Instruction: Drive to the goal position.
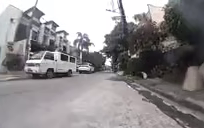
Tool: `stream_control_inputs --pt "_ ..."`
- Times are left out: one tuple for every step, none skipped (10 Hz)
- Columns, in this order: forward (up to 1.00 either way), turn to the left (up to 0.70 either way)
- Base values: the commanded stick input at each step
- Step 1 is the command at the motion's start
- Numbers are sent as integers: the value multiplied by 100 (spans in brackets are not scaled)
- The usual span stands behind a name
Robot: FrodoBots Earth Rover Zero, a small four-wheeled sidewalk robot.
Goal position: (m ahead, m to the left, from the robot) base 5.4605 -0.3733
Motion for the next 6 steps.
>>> stream_control_inputs --pt "70 -34" --pt "70 -31" --pt "70 0" --pt "70 0" --pt "70 0" --pt "70 0"
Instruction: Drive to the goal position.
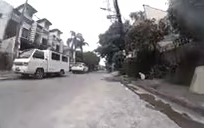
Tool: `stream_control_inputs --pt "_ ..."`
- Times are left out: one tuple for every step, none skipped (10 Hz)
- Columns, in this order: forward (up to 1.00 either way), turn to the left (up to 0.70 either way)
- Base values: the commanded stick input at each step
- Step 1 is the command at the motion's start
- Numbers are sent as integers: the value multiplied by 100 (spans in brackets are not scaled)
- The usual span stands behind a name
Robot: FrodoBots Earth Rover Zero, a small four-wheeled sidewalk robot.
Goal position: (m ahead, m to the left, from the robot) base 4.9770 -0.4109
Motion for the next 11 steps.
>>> stream_control_inputs --pt "70 0" --pt "70 0" --pt "70 0" --pt "70 0" --pt "70 0" --pt "70 0" --pt "70 0" --pt "70 0" --pt "70 0" --pt "70 -32" --pt "70 -34"
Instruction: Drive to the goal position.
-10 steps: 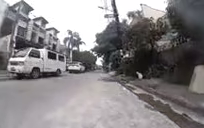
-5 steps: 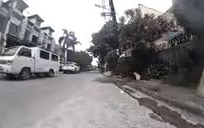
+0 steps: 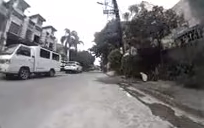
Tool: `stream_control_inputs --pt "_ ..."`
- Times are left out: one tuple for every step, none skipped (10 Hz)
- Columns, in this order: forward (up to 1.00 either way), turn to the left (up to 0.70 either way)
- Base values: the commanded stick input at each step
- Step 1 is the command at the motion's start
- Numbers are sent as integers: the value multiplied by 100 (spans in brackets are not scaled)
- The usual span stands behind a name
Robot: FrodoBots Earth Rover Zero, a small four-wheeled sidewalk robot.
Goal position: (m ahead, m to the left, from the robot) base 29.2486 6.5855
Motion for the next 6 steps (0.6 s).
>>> stream_control_inputs --pt "70 -29" --pt "70 -11" --pt "70 0" --pt "70 0" --pt "70 0" --pt "70 0"
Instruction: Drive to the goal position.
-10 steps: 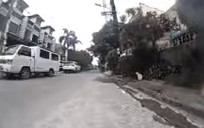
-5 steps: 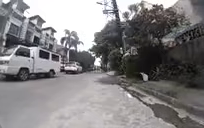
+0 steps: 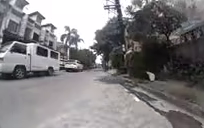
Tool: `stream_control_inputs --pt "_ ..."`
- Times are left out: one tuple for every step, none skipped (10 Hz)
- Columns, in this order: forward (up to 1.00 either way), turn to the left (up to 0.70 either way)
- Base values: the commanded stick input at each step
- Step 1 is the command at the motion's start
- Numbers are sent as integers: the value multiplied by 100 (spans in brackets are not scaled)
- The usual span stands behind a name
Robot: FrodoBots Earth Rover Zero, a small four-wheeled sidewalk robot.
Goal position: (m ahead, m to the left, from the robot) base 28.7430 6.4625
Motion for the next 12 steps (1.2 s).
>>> stream_control_inputs --pt "70 0" --pt "70 0" --pt "70 0" --pt "70 0" --pt "70 0" --pt "70 -4" --pt "70 -21" --pt "70 -35" --pt "70 -35" --pt "70 -35" --pt "70 -35" --pt "70 -26"
